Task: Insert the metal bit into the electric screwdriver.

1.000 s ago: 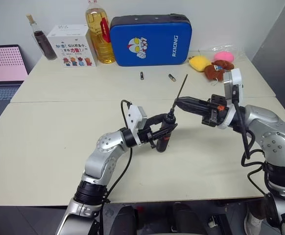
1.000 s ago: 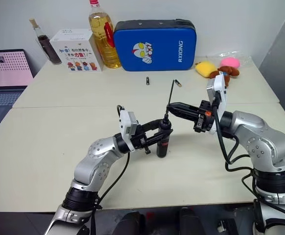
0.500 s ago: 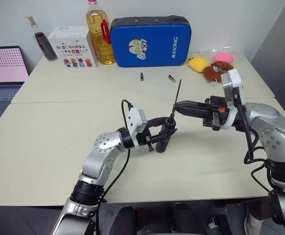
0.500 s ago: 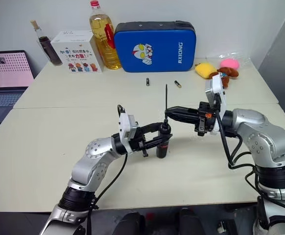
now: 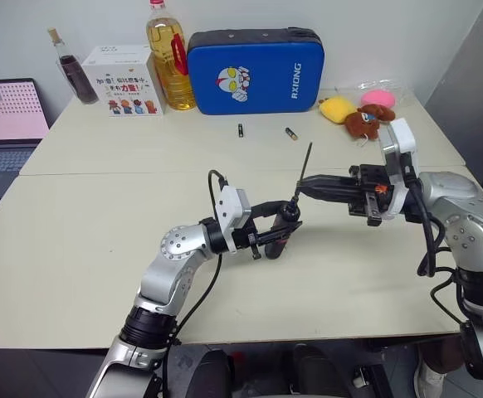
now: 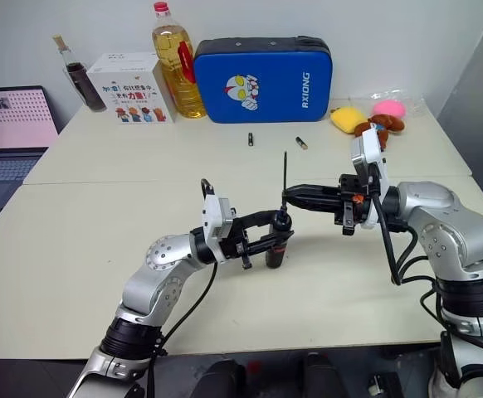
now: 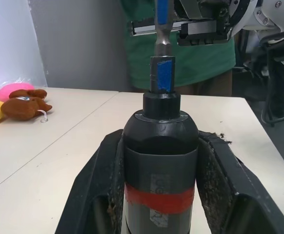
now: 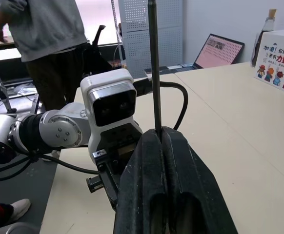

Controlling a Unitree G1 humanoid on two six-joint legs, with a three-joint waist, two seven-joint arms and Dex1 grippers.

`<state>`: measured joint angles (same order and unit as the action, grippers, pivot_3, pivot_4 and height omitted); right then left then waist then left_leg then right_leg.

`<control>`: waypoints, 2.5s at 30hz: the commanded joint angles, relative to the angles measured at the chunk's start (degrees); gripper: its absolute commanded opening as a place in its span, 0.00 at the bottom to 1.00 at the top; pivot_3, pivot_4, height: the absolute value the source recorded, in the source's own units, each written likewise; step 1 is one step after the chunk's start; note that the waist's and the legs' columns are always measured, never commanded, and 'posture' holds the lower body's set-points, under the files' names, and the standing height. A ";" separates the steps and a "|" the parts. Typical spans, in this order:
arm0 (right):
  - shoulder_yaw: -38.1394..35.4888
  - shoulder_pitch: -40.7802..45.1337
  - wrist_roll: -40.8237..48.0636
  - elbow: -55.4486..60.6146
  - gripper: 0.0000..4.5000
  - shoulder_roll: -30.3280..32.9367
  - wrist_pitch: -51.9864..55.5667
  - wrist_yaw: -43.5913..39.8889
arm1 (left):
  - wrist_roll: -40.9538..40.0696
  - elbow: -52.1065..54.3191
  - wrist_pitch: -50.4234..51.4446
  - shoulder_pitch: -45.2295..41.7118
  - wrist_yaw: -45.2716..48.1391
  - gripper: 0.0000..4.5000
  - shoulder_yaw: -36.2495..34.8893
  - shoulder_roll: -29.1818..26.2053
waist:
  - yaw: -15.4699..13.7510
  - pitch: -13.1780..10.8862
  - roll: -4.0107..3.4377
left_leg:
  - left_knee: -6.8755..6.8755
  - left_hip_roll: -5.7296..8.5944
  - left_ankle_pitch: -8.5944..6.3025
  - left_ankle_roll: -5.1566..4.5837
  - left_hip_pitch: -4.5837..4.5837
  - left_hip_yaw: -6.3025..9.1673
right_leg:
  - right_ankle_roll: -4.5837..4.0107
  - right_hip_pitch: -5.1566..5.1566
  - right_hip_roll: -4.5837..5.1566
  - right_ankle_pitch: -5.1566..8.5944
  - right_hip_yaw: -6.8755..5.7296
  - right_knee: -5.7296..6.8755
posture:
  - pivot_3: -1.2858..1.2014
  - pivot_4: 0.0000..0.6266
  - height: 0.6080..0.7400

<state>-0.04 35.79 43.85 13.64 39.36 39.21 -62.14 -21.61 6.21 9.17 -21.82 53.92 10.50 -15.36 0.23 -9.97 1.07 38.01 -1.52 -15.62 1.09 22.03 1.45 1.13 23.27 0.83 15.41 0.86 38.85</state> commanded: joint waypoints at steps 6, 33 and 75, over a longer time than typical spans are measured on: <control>-0.23 4.06 0.10 -0.83 0.01 2.28 4.31 0.16 | -1.81 3.56 -2.11 0.10 1.26 0.37 0.71 1.08 | -0.01 -0.01 0.01 | -0.01 0.00 0.00 0.00 0.00 -0.01 | -0.01 0.01 0.00 0.00 0.01 0.00 | 0.52 0.24 1.00; -3.68 7.40 2.45 -1.41 0.01 0.66 8.49 5.09 | -2.13 3.42 -0.83 -0.65 -2.27 0.37 -0.73 2.82 | -0.10 -0.04 0.03 | -0.01 0.00 0.00 0.00 0.04 0.01 | -0.01 0.02 0.01 0.00 0.01 -0.01 | 0.52 0.24 1.00; -9.21 21.87 -15.17 0.81 0.01 -28.37 20.84 66.54 | 23.12 -30.15 -18.17 -21.97 -42.24 0.37 -3.52 17.83 | -0.12 -0.04 0.02 | 0.03 0.01 0.02 0.02 0.96 -0.09 | 0.03 0.90 0.28 -0.03 -0.02 0.13 | 0.52 0.24 1.00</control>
<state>-8.06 55.61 28.82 11.68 11.74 60.11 3.32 1.13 -25.25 -6.53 -41.62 12.95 6.51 1.12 0.11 -10.01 1.09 38.04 -1.51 -15.60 1.11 22.99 1.36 1.16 24.17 1.10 15.38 0.84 38.98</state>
